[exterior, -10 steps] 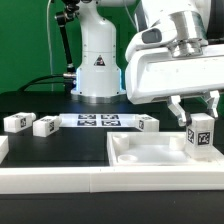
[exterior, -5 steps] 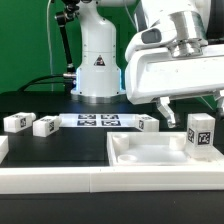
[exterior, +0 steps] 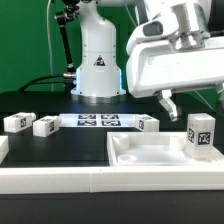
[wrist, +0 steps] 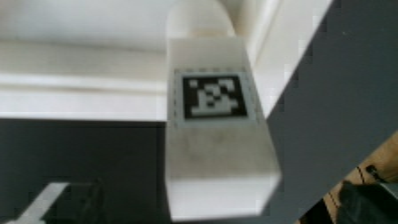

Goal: Assemble square table

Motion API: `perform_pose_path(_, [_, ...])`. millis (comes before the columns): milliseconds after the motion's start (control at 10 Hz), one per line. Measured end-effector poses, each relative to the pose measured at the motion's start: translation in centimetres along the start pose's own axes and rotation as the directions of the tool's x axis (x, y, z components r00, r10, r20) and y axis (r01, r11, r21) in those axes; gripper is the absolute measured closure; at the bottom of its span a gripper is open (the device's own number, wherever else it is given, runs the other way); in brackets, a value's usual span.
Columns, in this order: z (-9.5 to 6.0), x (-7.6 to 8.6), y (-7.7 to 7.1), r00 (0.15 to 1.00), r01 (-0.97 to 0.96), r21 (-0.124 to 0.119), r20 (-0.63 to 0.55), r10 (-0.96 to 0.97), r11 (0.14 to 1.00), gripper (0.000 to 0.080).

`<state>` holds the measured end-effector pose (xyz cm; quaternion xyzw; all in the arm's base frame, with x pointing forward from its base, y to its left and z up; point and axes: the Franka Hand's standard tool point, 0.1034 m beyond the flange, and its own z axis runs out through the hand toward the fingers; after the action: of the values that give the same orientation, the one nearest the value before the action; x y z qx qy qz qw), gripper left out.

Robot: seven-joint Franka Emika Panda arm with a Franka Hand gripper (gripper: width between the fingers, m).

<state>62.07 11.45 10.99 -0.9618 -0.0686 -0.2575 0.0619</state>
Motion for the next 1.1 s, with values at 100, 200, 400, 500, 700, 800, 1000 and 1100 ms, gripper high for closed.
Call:
perform_pose_path(100, [-0.5,0.1,-0.1,1.0,0.001,0.01,0.026,-0.001,1.0,0.0151])
perform_pose_path(200, [-0.5,0.1,-0.2,1.0,0.001,0.011,0.03,-0.001,1.0,0.0151])
perform_pose_path(400, [-0.1,-0.7,-0.8,0.99,-0.009,0.049,0.141,0.002,0.999,0.0151])
perform_pose_path(500, [0.3,-1.0,-0.5,0.98,-0.016,0.064,0.2,0.003,0.998,0.0151])
perform_pose_path(700, [0.5,-1.7,-0.3,0.947,-0.041,0.094,0.322,0.008,0.995,0.0151])
perform_pose_path(800, [0.2,-1.6,-0.8,0.923,-0.052,0.109,0.386,0.006,0.993,0.0151])
perform_pose_path(1000, [0.3,-1.5,-0.9,0.914,-0.052,0.118,0.407,-0.001,0.992,0.0151])
perform_pose_path(1100, [0.5,-1.6,-0.8,0.915,-0.072,0.104,0.402,0.025,0.992,0.0151])
